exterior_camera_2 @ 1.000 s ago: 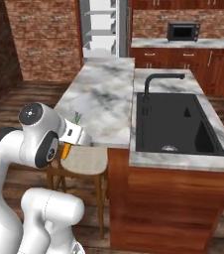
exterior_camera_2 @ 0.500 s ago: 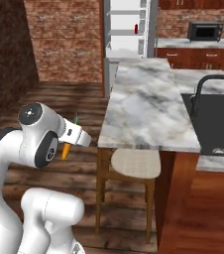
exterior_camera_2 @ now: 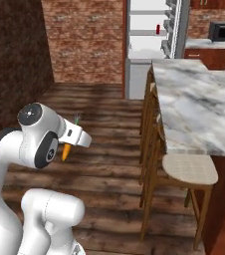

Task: Place the carrots inside the fridge drawer. Close the drawer after placing the vegetables.

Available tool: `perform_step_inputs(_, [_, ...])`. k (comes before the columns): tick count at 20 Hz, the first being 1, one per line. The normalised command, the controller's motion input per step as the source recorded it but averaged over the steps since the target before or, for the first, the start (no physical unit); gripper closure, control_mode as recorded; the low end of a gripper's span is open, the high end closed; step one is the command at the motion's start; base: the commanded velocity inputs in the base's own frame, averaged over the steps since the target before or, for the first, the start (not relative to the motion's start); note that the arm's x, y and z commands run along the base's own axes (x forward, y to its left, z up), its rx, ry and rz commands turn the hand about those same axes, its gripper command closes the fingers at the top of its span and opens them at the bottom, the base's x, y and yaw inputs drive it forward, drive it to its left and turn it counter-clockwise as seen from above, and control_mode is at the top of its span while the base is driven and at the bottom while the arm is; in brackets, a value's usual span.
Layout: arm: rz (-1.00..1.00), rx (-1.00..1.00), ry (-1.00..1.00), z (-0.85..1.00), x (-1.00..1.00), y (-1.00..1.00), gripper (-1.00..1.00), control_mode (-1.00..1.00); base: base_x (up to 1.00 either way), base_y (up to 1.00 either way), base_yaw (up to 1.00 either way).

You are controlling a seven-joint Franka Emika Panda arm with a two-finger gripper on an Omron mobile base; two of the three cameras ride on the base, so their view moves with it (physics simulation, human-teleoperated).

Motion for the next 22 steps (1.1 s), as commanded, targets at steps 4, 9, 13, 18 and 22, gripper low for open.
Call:
perform_step_inputs(4, [0.00, 0.00, 0.00, 0.00, 0.00, 0.00, 1.00, 1.00, 0.52, 1.00, -0.07])
perform_step_inputs(9, [0.00, 0.00, 0.00, 0.00, 0.00, 0.00, 1.00, 1.00, 0.76, 0.99, -0.10])
perform_step_inputs(13, [0.00, 0.00, 0.00, 0.00, 0.00, 0.00, 1.00, 1.00, 0.94, 0.83, -0.12])
perform_step_inputs(18, [0.00, 0.00, 0.00, 0.00, 0.00, 0.00, 1.00, 1.00, 1.00, 0.65, -0.18])
perform_step_inputs(22, [0.00, 0.00, 0.00, 0.00, 0.00, 0.00, 1.00, 1.00, 1.00, 0.46, -0.20])
